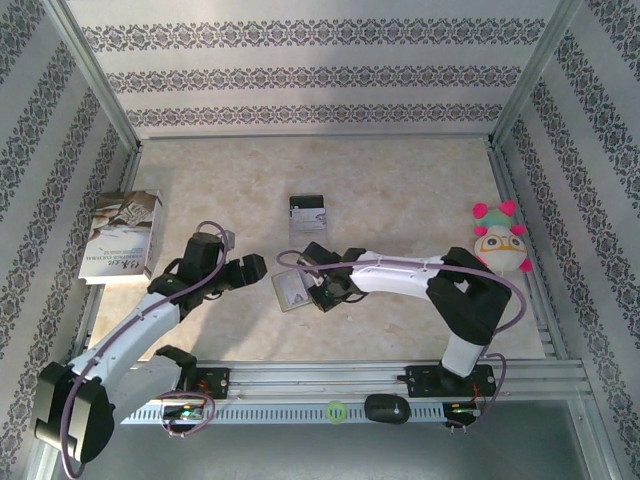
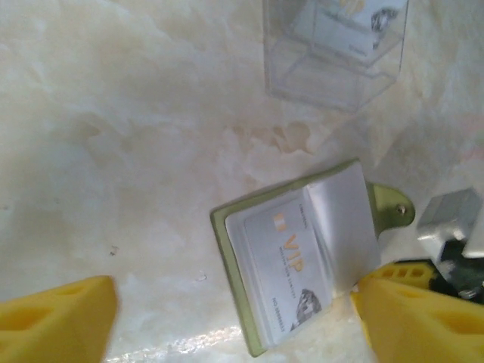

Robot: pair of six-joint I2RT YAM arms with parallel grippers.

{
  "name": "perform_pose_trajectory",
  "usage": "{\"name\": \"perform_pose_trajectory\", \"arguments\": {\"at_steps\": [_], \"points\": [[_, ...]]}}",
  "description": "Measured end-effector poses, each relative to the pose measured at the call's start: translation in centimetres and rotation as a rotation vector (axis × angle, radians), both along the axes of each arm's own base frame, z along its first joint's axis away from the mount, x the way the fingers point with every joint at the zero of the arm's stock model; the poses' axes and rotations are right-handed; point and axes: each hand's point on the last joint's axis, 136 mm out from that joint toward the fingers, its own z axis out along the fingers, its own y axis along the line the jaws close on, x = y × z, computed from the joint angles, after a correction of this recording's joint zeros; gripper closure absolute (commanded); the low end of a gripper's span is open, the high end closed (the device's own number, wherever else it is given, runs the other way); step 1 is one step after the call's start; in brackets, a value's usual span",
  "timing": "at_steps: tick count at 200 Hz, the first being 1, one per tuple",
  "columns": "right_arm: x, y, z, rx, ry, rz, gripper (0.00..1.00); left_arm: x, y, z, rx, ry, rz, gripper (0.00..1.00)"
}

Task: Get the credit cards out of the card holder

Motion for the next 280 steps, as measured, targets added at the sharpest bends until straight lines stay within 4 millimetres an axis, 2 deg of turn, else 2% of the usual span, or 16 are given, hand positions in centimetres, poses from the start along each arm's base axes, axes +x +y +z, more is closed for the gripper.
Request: {"name": "perform_pose_trajectory", "arguments": {"at_steps": [22, 38, 48, 58, 77, 90, 122, 154, 213, 251, 280], "points": [[0.0, 0.6, 2.3, 0.093, -0.045, 0.01, 0.72, 0.2, -0.7, -1.1, 0.001, 0.031, -0.024, 0.68], [0.4, 1.5, 4.6, 0.191, -0.079, -0.003, 0.72, 0.1, -1.6, -2.2, 0.014, 0.058, -0.054, 0.78], [1.0, 2.3, 5.8, 0.251, -0.091, -0.021, 0.73, -0.1, -2.3, -3.0, 0.027, 0.073, -0.085, 0.8], [1.6, 2.8, 6.3, 0.294, -0.09, -0.047, 0.73, -0.1, -3.1, -3.5, 0.032, 0.082, -0.111, 0.79], [2.6, 3.6, 6.3, 0.352, -0.06, -0.096, 0.73, -0.1, -4.6, -3.9, 0.046, 0.077, -0.171, 0.61], [3.0, 3.9, 5.8, 0.375, -0.031, -0.125, 0.73, -0.1, -5.6, -3.7, 0.049, 0.057, -0.208, 0.55], [3.9, 4.1, 4.9, 0.397, 0.018, -0.174, 0.7, -0.1, -7.1, -3.3, 0.074, 0.029, -0.261, 0.5], [5.1, 3.9, 4.9, 0.431, 0.028, -0.208, 0.7, -0.7, -7.6, -4.3, 0.128, 0.036, -0.28, 0.47], [5.9, 4.4, 5.6, 0.482, 0.018, -0.213, 0.69, -1.0, -6.8, -7.3, 0.247, 0.085, -0.28, 0.45], [5.4, 4.1, 4.8, 0.479, 0.031, -0.21, 0.7, -0.6, -6.5, -8.3, 0.297, 0.111, -0.281, 0.59], [4.5, 4.0, 4.1, 0.486, 0.064, -0.204, 0.76, 0.5, -6.9, -8.3, 0.321, 0.098, -0.283, 0.66]]}}
